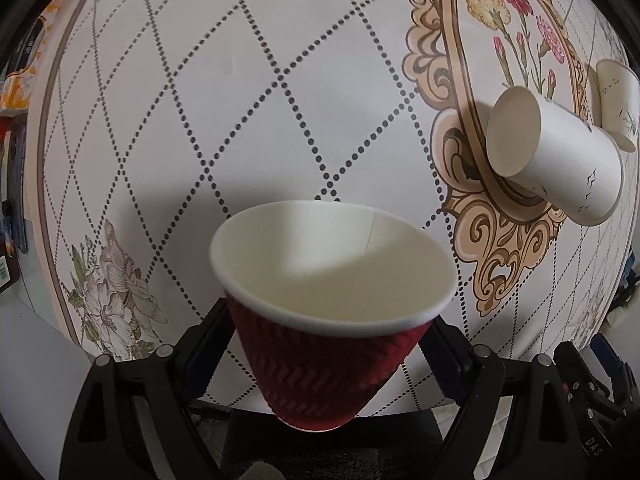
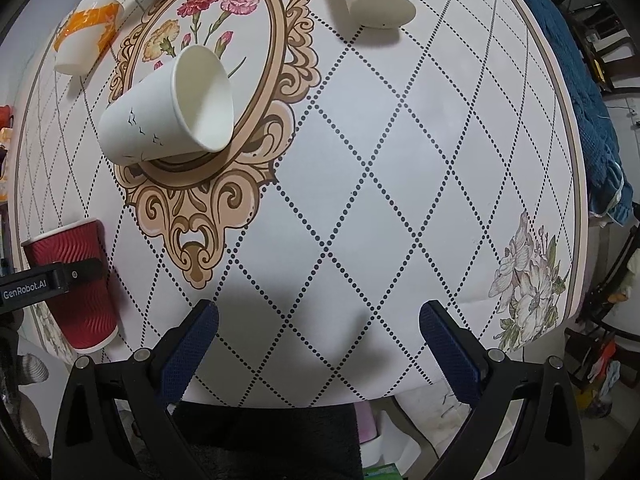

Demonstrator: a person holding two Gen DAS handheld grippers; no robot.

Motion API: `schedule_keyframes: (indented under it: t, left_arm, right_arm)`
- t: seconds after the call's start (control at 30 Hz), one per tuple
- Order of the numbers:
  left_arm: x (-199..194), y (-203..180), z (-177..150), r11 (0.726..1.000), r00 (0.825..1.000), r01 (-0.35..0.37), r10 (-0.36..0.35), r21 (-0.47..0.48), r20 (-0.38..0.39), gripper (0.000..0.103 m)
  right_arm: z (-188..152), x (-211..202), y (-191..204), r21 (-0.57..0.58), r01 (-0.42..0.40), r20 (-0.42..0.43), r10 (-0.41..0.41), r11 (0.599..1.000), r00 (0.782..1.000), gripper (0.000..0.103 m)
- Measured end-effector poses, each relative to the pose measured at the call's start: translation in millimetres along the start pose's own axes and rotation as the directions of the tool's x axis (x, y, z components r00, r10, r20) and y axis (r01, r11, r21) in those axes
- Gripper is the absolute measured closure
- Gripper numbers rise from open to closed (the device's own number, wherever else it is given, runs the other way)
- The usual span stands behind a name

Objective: Flip cup upside down
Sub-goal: 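Lift the red cup with the left tool and turn it upright, then lower the red cup onto the tablecloth and open the left tool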

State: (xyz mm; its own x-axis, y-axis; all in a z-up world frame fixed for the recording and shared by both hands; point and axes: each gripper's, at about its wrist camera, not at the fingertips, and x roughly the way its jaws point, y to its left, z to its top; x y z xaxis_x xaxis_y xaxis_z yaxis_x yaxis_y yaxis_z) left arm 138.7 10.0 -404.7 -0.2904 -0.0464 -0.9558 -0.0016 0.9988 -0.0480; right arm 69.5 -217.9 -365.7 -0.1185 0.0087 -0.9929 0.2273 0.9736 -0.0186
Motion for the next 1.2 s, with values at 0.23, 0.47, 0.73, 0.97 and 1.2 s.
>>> schedule_keyframes:
  t: [0.23, 0.47, 0.73, 0.97, 1.2]
  left_arm:
    - [-38, 4, -11, 1.0, 0.995, -0.028, 0.027, 0.011, 0.092, 0.004]
    - [-89, 17, -35, 0.999, 0.974, -0.05, 0.048, 0.001, 0.221, 0.004]
    - [-145, 30, -88, 0.996, 0.944, -0.051, 0.072, -0.074, 0.323, 0.004]
    - [-165, 49, -135, 0.982, 0.921, -0.066, 0.127, -0.175, 0.369, 0.004]
    - [-162, 73, -157, 0.966, 0.923, -0.042, 0.135, -0.256, 0.361, 0.004]
  right_arm:
    - [10, -15, 2, -0.003, -0.013, 0.011, 0.013, 1.0, 1.0, 0.001]
    - [-3, -41, 14, -0.068, -0.033, 0.045, 0.036, 0.997, 0.998, 0.001]
    - [-24, -78, 42, -0.169, -0.094, 0.078, 0.109, 0.981, 0.991, 0.001]
    - [-47, -124, 67, -0.266, -0.104, 0.153, 0.149, 0.958, 0.977, 0.001]
    - [-58, -150, 87, -0.353, -0.126, 0.168, 0.195, 0.927, 0.966, 0.001]
